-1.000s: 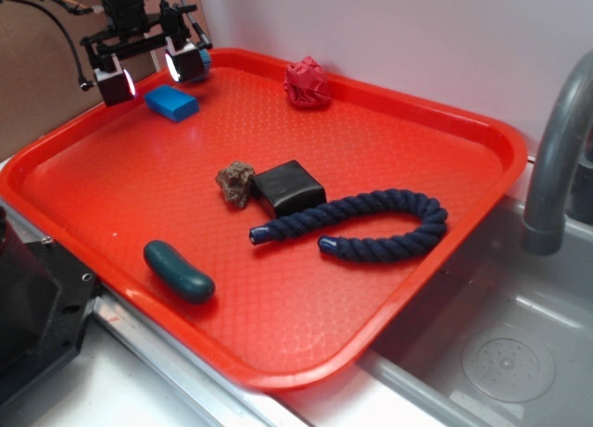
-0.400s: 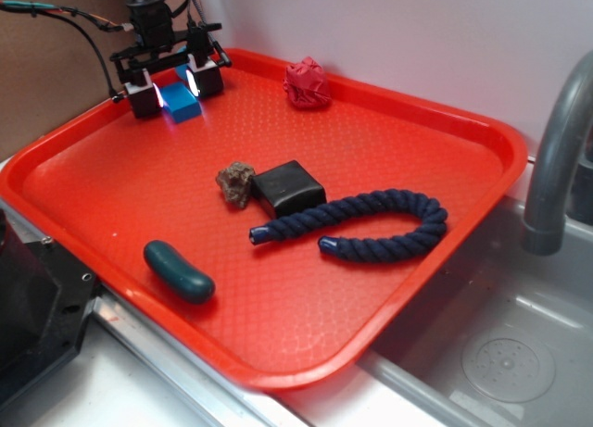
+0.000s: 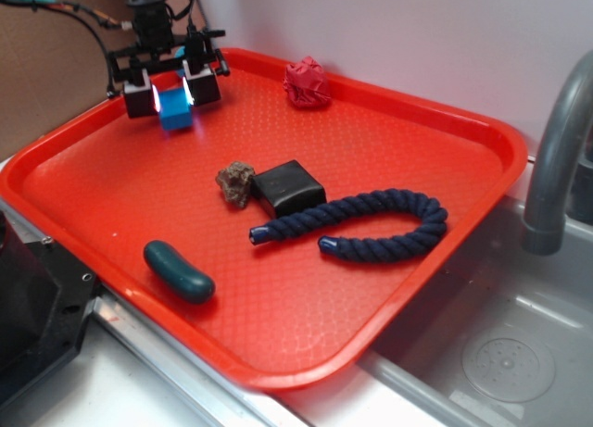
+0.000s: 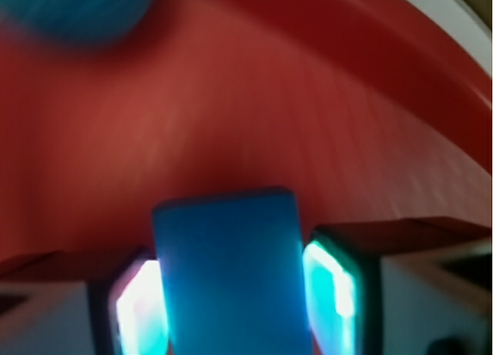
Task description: Grab the blue block.
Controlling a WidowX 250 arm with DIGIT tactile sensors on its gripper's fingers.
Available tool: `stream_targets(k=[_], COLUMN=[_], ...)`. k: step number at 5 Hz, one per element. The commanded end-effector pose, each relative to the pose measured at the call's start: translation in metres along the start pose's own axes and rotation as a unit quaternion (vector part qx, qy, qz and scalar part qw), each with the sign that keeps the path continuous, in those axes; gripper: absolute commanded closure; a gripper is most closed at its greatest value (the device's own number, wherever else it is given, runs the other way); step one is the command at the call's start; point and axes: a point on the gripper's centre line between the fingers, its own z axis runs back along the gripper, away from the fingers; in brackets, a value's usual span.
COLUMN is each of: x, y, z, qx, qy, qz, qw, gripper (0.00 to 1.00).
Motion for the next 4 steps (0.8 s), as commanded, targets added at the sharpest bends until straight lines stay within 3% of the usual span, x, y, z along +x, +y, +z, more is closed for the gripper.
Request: stream_targets(k=[1,2,3,4], x=[-0.079,-0.107,-0.116,-0.119], y=[0.019,0.026,0.038,0.04], z=[0.074,0.095,0.104,0.104], qx=[-0.01,-0.031,-0.037,-0.036], qy=[-0.047,-0.038,-0.032,-0.047], qz=[-0.245,-0.364,-0.464,-0.452], qw=[0.968,0.93,0.885,0.89], gripper=[1.0,1.0,1.0,1.0])
